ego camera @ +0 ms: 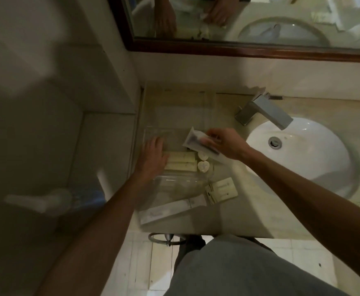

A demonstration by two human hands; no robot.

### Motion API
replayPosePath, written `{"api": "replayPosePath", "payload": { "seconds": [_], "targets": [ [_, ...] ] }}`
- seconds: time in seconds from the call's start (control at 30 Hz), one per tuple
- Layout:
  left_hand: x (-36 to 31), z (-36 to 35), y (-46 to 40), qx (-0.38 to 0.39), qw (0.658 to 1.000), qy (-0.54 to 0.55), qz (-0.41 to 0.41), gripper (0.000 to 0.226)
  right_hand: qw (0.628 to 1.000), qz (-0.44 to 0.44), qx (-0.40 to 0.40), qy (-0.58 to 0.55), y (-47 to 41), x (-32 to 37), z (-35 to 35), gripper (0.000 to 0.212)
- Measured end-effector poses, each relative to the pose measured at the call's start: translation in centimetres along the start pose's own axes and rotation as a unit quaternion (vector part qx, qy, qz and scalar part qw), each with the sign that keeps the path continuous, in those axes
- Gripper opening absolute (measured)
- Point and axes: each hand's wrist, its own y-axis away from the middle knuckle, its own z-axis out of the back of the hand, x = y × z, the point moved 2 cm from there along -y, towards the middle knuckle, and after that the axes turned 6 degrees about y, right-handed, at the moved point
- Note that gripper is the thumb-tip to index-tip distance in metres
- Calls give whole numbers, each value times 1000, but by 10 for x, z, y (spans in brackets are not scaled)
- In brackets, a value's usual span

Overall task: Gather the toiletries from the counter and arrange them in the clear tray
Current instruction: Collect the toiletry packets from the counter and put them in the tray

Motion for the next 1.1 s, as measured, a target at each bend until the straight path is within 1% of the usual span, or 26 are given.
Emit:
{"api": "replayPosePath", "payload": {
  "seconds": [0.07,0.13,0.2,0.27,0.33,0.4,0.47,0.53,0.57,0.63,0.7,0.77,0.9,1.0,1.07,1.1],
  "targets": [
    [-8,12,5,-62,997,42,-19,71,999,8,20,31,-13,13,-6,31],
    [-14,24,8,-95,993,61,-36,79,997,19,32,61,-30,30,-16,29],
    [-17,34,9,-121,990,73,-4,83,996,38,37,67,-48,53,-26,31],
    [-12,40,10,-136,988,61,41,81,992,46,5,115,-66,70,-32,43],
    [-4,41,11,-113,992,31,45,74,988,29,-51,146,-75,73,-29,46],
    [1,37,8,-61,998,6,8,62,985,29,-91,140,-72,66,-23,40],
    [0,32,3,-7,999,-15,-46,52,984,36,-109,139,-61,52,-21,34],
    [-6,25,-3,29,995,-37,-88,46,984,33,-116,134,-47,39,-21,30],
    [-9,23,-6,40,994,-45,-93,45,984,32,-118,132,-40,33,-21,28],
    [-12,23,-11,61,991,-86,-77,43,980,38,-133,144,-28,23,-20,25],
    [-21,25,-16,49,991,-104,-61,46,968,53,-156,188,-14,16,-19,24],
    [-40,27,-20,24,992,-89,-81,53,955,62,-166,237,-2,10,-18,27],
    [-104,15,-29,-19,981,-75,-180,57,949,22,-148,276,26,-17,-5,39],
    [-164,-9,-36,-47,963,-42,-260,56,953,-17,-174,246,59,-57,11,42],
    [-212,-30,-38,-66,946,-20,-317,51,953,-36,-211,213,86,-92,23,40],
    [-239,-41,-38,-64,939,-1,-337,48,952,-43,-233,192,102,-112,30,38]
  ]
}}
